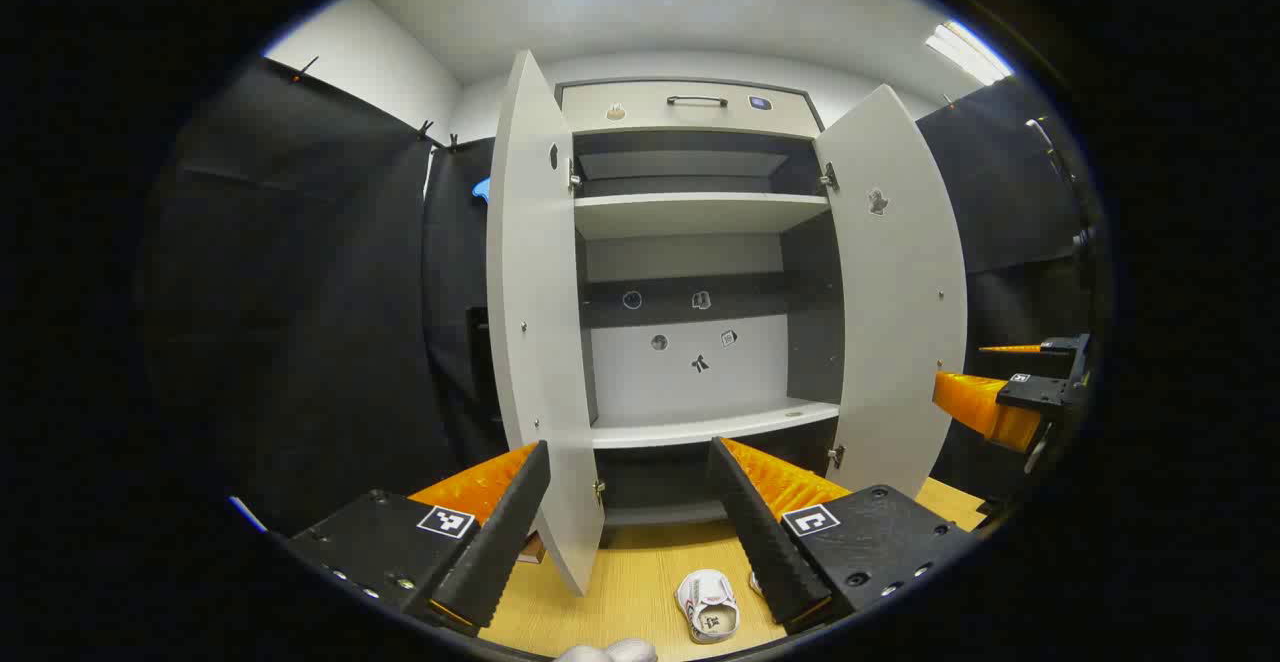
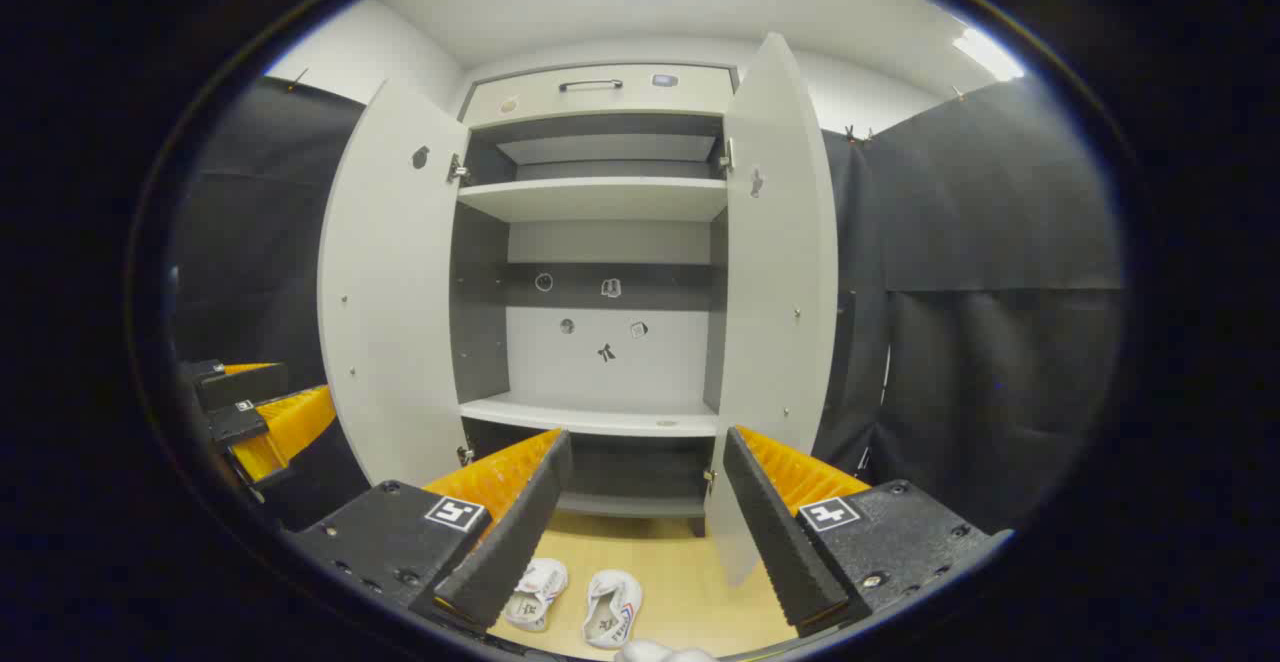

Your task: Grab one shoe with the right hand and put it into the shoe cabinet, grab the other shoe with the left hand and put it into the shoe cabinet; then close the right door with the right hand and the left door with the left hand.

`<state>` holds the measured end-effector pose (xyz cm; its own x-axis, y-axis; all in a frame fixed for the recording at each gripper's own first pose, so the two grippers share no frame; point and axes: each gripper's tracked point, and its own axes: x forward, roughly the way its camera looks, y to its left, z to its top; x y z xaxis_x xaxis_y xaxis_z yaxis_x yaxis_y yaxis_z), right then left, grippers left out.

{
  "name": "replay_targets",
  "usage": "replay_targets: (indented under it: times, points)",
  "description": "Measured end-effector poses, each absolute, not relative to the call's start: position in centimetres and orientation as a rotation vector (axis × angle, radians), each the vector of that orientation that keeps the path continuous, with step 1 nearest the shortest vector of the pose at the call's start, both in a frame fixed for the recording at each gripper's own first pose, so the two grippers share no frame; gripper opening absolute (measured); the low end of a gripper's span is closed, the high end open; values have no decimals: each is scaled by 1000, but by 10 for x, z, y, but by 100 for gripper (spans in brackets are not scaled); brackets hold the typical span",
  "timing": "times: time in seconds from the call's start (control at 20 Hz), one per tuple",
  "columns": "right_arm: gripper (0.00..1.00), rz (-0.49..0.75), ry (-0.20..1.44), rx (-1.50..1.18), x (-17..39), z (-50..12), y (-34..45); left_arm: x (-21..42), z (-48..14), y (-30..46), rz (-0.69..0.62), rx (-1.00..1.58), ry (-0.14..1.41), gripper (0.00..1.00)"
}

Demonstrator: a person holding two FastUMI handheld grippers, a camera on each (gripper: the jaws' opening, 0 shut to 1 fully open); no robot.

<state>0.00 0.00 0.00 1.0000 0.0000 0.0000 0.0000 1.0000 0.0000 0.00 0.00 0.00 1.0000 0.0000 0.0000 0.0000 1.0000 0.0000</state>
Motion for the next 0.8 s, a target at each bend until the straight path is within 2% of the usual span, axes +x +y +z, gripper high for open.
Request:
replay_targets:
  times: [0.6,0.8]
  points:
    - [99,-2,8,0,-7,-5,5,-10,1,3,-4,-13,-11,95]
    - [99,-4,41,-22,-4,-31,7,-13,-3,13,17,9,-9,96]
